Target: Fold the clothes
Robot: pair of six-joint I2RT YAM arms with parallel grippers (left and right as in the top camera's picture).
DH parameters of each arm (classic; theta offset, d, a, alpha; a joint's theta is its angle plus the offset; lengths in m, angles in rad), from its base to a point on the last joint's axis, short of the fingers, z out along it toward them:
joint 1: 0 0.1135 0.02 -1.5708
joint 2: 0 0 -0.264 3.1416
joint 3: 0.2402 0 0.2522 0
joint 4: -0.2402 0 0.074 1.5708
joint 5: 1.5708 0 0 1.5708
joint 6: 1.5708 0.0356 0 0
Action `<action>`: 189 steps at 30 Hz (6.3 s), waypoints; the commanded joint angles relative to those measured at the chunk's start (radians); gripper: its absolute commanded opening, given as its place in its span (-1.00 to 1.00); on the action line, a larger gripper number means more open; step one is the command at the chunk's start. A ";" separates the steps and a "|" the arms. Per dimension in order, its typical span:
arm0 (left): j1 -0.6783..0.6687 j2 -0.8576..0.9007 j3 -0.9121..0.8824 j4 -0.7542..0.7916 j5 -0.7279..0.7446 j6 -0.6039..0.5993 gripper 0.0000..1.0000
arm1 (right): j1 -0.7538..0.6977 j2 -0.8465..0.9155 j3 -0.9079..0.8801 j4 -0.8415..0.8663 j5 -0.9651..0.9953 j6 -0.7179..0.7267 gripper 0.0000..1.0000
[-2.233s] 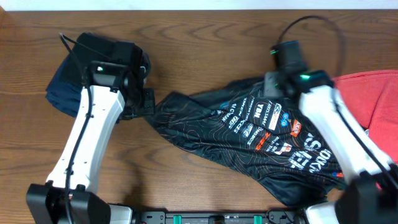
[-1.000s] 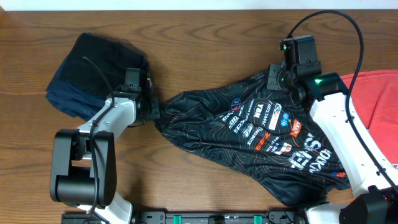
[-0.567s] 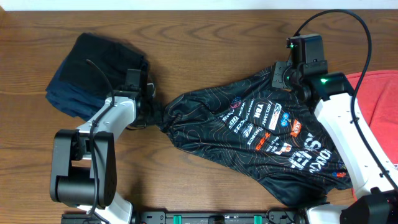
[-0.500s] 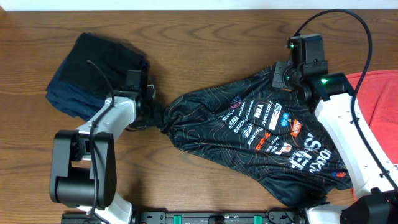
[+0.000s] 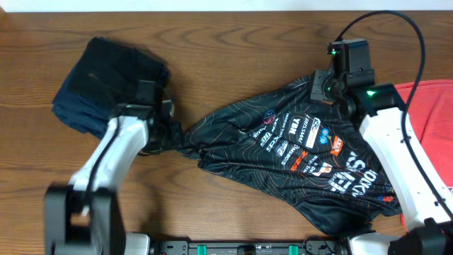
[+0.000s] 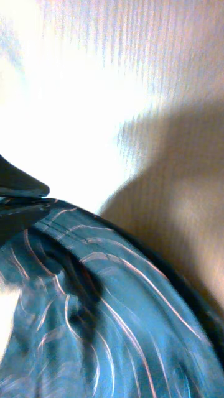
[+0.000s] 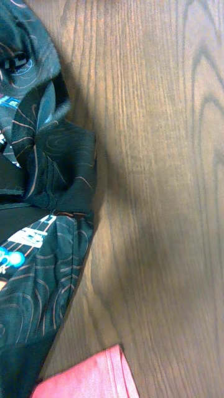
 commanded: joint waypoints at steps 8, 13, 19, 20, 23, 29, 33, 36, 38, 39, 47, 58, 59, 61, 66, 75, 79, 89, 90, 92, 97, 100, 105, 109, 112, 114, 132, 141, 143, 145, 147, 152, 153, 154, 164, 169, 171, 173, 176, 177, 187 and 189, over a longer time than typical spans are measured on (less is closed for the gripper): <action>0.000 -0.518 0.416 -0.170 -0.079 0.084 -0.88 | -0.076 -0.221 0.385 -0.132 0.016 0.011 -0.98; 0.000 -0.631 0.587 -0.256 -0.079 0.138 -0.88 | -0.139 -0.251 0.624 -0.265 0.016 0.014 -0.97; 0.000 -0.649 0.875 -0.344 -0.075 0.167 -0.88 | -0.190 -0.259 0.899 -0.399 0.016 0.014 -0.98; 0.000 -0.649 0.923 -0.347 -0.075 0.167 -0.88 | -0.191 -0.259 0.941 -0.421 0.016 0.014 -0.98; 0.000 -0.649 1.056 -0.351 -0.075 0.171 -0.90 | -0.191 -0.259 1.056 -0.481 0.023 0.018 -0.98; 0.000 -0.649 1.257 -0.363 -0.050 0.170 -0.88 | -0.191 -0.259 1.259 -0.597 0.024 0.018 -0.98; 0.000 -0.649 1.325 -0.361 -0.045 0.171 -0.88 | -0.190 -0.261 1.369 -0.653 0.027 0.021 -0.98; 0.000 -0.648 1.337 -0.344 -0.066 0.189 -0.88 | -0.190 -0.264 1.429 -0.679 0.052 0.021 -0.97; 0.000 -0.642 1.337 -0.336 -0.084 0.189 -0.88 | -0.190 -0.265 1.453 -0.686 0.069 0.021 -0.99; 0.000 -0.636 1.337 -0.335 -0.084 0.189 -0.88 | -0.190 -0.265 1.458 -0.689 0.076 0.021 -0.98; 0.000 -0.518 1.337 -0.330 -0.083 0.197 -0.88 | -0.190 -0.235 1.395 -0.730 0.174 0.021 -0.98; 0.000 -0.104 1.337 -0.316 -0.076 0.215 -0.88 | -0.191 0.024 1.256 -0.709 0.252 0.021 -0.99; 0.000 -0.060 1.337 -0.312 -0.076 0.215 -0.88 | -0.191 0.065 1.254 -0.702 0.252 0.020 -0.98; 0.000 0.037 1.336 -0.293 -0.076 0.216 -0.88 | -0.197 0.137 1.254 -0.689 0.251 0.020 -0.98; -0.002 0.267 1.336 -0.225 -0.076 0.223 -0.89 | -0.223 0.346 1.254 -0.637 0.248 0.020 -0.98; -0.002 0.642 1.336 -0.024 -0.076 0.187 -0.88 | -0.265 0.706 1.254 -0.538 0.232 0.021 -0.98; -0.001 0.743 1.336 0.064 -0.080 0.145 -0.31 | -0.288 0.826 1.254 -0.464 0.178 0.020 0.33; 0.011 0.561 1.342 -0.116 -0.327 0.170 0.96 | -0.412 0.738 1.255 -0.566 0.068 -0.013 0.99; 0.013 0.516 1.342 -0.146 -0.326 0.169 0.96 | -0.433 0.706 1.255 -0.586 0.026 -0.014 0.99; 0.013 0.432 1.342 -0.202 -0.326 0.169 0.96 | -0.476 0.628 1.255 -0.630 -0.046 -0.014 0.99; 0.012 0.206 1.341 -0.375 -0.314 0.135 0.96 | -0.557 0.425 1.255 -0.739 -0.179 -0.042 0.98; 0.012 0.098 1.341 -0.503 -0.292 0.110 0.96 | -0.568 0.317 1.255 -0.839 -0.187 -0.075 0.97; 0.012 0.020 1.341 -0.746 -0.292 0.031 0.96 | -0.562 0.246 1.235 -1.013 -0.195 -0.114 0.82; 0.012 0.029 1.295 -0.904 -0.292 -0.004 0.96 | -0.563 0.217 1.085 -1.012 -0.225 -0.096 0.85; 0.012 0.030 1.183 -0.902 -0.267 -0.019 0.96 | -0.561 0.217 0.942 -1.007 -0.188 -0.095 0.82; 0.012 0.035 1.084 -0.904 -0.240 -0.019 0.96 | -0.562 0.217 0.833 -1.006 -0.182 -0.098 0.82; 0.012 -0.011 0.300 -0.792 -0.206 -0.053 0.96 | -0.564 -0.238 0.028 -0.829 -0.154 -0.133 0.98; 0.012 -0.014 0.008 -0.444 -0.073 -0.098 0.96 | -0.637 -0.298 -0.410 -0.393 -0.137 -0.015 0.75; 0.012 -0.014 -0.032 -0.394 -0.049 -0.109 0.96 | -0.653 -0.256 -0.420 -0.378 -0.184 -0.015 0.61; 0.012 -0.014 -0.054 -0.381 -0.048 -0.134 0.96 | -0.665 -0.208 -0.420 -0.395 -0.165 0.024 0.56; 0.012 -0.014 -0.068 -0.368 -0.049 -0.139 0.96 | -0.673 -0.164 -0.427 -0.399 -0.115 0.054 0.60; 0.012 -0.014 -0.098 -0.314 -0.049 -0.158 0.96 | -0.715 -0.030 -0.456 -0.341 -0.050 0.126 0.43; 0.012 -0.014 -0.100 -0.310 -0.049 -0.158 0.96 | -0.721 -0.013 -0.462 -0.331 -0.046 0.126 0.42; 0.012 -0.014 -0.102 -0.308 -0.049 -0.158 0.96 | -0.728 0.001 -0.468 -0.325 -0.040 0.126 0.41; 0.013 -0.014 -0.102 -0.307 -0.053 -0.158 0.96 | -0.817 0.035 -0.485 -0.290 0.028 0.148 -0.98; 0.013 -0.014 -0.102 -0.308 -0.053 -0.158 0.96 | -0.920 -0.012 -0.447 -0.322 0.067 0.178 -0.98; 0.013 -0.014 -0.102 -0.308 -0.054 -0.157 0.96 | -0.964 -0.045 -0.420 -0.347 0.068 0.178 -0.98; 0.013 -0.014 -0.102 -0.308 -0.057 -0.157 0.96 | -1.001 -0.081 -0.402 -0.358 0.023 0.177 -0.97; 0.013 -0.014 -0.102 -0.306 -0.068 -0.158 0.96 | -1.006 -0.116 -0.402 -0.358 -0.113 0.080 -0.81; 0.013 -0.014 -0.102 -0.304 -0.078 -0.158 0.96 | -0.999 -0.119 -0.403 -0.366 -0.143 0.050 -0.62; 0.013 0.002 -0.154 -0.209 -0.093 -0.233 0.96 | -0.941 -0.119 -0.556 -0.247 -0.234 0.002 0.11; 0.013 0.022 -0.165 -0.163 -0.078 -0.242 1.00 | -0.941 -0.119 -0.584 -0.199 -0.299 -0.034 0.11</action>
